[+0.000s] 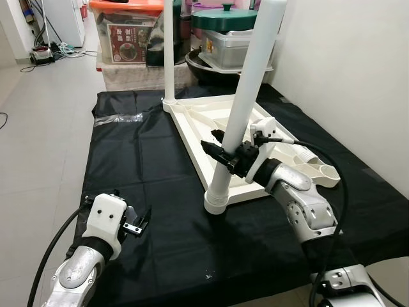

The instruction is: Building children table

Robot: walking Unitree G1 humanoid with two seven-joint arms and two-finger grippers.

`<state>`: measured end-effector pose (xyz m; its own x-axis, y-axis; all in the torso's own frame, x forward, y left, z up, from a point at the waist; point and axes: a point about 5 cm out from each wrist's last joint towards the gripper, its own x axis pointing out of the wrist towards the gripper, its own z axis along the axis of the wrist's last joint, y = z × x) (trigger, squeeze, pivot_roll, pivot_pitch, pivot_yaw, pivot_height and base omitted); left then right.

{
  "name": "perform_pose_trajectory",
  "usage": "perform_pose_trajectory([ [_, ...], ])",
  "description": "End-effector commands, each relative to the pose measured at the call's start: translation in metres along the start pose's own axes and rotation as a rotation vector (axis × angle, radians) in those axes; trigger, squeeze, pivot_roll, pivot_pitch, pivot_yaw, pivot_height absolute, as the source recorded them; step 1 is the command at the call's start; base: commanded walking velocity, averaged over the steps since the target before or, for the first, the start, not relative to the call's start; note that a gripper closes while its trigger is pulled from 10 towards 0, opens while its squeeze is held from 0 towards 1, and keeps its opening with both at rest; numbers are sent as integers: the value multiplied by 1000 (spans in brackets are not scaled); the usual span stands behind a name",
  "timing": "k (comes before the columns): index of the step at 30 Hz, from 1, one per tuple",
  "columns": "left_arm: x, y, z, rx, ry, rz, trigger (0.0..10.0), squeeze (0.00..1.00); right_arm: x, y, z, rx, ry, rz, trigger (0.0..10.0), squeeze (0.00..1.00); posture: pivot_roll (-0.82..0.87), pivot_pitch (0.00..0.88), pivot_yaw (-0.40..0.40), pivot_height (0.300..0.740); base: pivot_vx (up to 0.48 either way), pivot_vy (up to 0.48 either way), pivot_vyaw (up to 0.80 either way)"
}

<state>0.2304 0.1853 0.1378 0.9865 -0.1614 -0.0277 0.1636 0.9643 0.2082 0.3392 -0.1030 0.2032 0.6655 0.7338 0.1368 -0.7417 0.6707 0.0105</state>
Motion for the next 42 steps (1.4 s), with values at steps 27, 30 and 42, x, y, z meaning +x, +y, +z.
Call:
perform_pose_trajectory([
  [27, 0, 7, 2, -21, 6, 33, 10000, 0, 11, 49, -40, 212, 160, 261, 0, 0, 64, 0, -89, 740, 0, 0, 0],
  [30, 1, 7, 2, -22, 6, 35, 10000, 0, 8, 51, -34, 144, 126, 363, 0, 0, 71, 0, -93, 740, 0, 0, 0],
  [42, -3, 9, -1, -27, 18, 54, 10000, 0, 2, 51, -35, 75, 127, 427, 0, 0, 82, 0, -102, 740, 0, 0, 0],
])
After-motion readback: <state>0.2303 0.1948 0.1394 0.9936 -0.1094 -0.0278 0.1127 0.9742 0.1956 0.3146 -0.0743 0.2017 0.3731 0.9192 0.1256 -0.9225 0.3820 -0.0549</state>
